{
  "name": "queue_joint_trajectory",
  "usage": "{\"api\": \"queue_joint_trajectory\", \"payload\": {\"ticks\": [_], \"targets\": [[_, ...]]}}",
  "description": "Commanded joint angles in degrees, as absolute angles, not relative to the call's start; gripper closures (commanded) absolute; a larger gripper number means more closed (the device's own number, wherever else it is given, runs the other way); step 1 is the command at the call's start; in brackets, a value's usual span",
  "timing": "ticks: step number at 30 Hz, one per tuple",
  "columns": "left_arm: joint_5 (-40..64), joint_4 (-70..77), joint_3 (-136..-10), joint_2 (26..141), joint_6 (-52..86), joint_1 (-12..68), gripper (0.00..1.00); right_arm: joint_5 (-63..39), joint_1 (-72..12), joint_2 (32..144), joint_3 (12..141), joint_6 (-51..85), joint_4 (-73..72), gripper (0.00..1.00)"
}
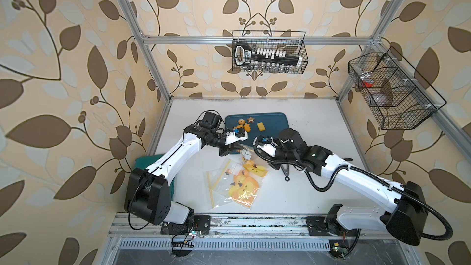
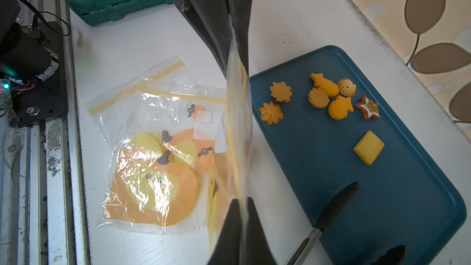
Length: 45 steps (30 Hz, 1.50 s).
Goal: Put the cookies into a resealable bag to prevent moisture
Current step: Close the ziploc bag at the center of the board.
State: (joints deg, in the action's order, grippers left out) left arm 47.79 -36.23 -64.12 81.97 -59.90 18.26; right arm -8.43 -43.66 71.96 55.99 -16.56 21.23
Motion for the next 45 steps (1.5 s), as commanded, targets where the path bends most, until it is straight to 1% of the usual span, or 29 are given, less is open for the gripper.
{"api": "queue_joint_trajectory", "payload": {"ticks": [1,3,8,10,11,12,13,14,19,23,27,33,36,37,38,39,43,44,45], "targets": [[49.1,-36.8,-66.6,81.9,-59.5,17.8,1.0,-7.4,-42.7,69.1,54.0,-16.3,23.7,0.61],[49.2,-36.8,-66.7,82.0,-59.4,17.7,1.0,-7.7,-41.9,67.8,53.1,-16.0,24.2,1.0],[52.1,-36.9,-67.1,82.2,-58.9,17.7,0.99,-9.9,-40.7,66.3,51.5,-15.7,24.3,1.0],[54.0,-33.6,-66.5,82.2,-54.9,17.7,0.79,-9.6,-40.6,66.4,51.3,-15.4,24.1,1.0],[55.5,-33.4,-66.2,82.2,-54.9,17.7,0.7,-9.3,-40.7,66.6,51.4,-15.2,24.1,1.0],[57.1,-33.8,-66.0,82.2,-55.7,17.8,0.46,-9.1,-40.7,66.8,51.3,-15.3,24.0,1.0],[58.3,-34.1,-65.9,82.2,-56.0,18.0,0.33,-9.1,-40.6,66.8,51.3,-15.3,24.1,1.0],[59.3,-33.7,-65.6,82.2,-55.9,18.2,0.3,-9.1,-40.6,66.8,51.3,-15.3,24.0,1.0],[59.5,-34.9,-66.4,84.9,-56.3,20.1,0.3,-9.1,-40.4,66.5,51.3,-15.3,24.0,1.0],[55.6,-34.6,-67.8,86.7,-55.1,23.6,0.34,-9.5,-40.2,66.2,51.2,-15.2,23.7,1.0],[50.3,-31.0,-67.7,87.1,-52.5,27.2,0.4,-9.9,-40.3,66.1,51.0,-15.1,23.4,1.0],[49.4,-28.0,-67.3,86.3,-51.1,28.9,0.63,-9.8,-40.3,65.7,50.5,-15.1,23.2,1.0],[49.0,-27.2,-67.3,86.4,-50.3,29.1,0.67,-9.7,-40.3,65.4,50.4,-14.9,23.2,1.0],[48.9,-27.5,-67.4,86.5,-50.5,29.2,0.74,-9.7,-40.3,65.3,50.4,-14.9,23.2,1.0],[48.8,-27.8,-67.4,86.7,-50.9,29.3,0.88,-9.5,-40.3,65.2,50.3,-14.9,23.1,1.0],[48.7,-28.1,-67.5,86.7,-51.2,29.4,1.0,-9.3,-40.2,65.1,50.3,-14.9,23.2,1.0],[47.3,-29.1,-66.9,85.9,-52.7,29.4,1.0,-8.8,-40.1,64.8,50.0,-14.8,23.1,1.0],[46.0,-27.9,-66.6,85.5,-51.3,29.2,0.76,-8.6,-40.1,64.7,49.9,-14.7,23.1,1.0],[45.6,-27.3,-66.3,85.4,-50.7,29.0,0.69,-8.4,-40.0,64.8,49.8,-14.7,23.1,1.0]]}}
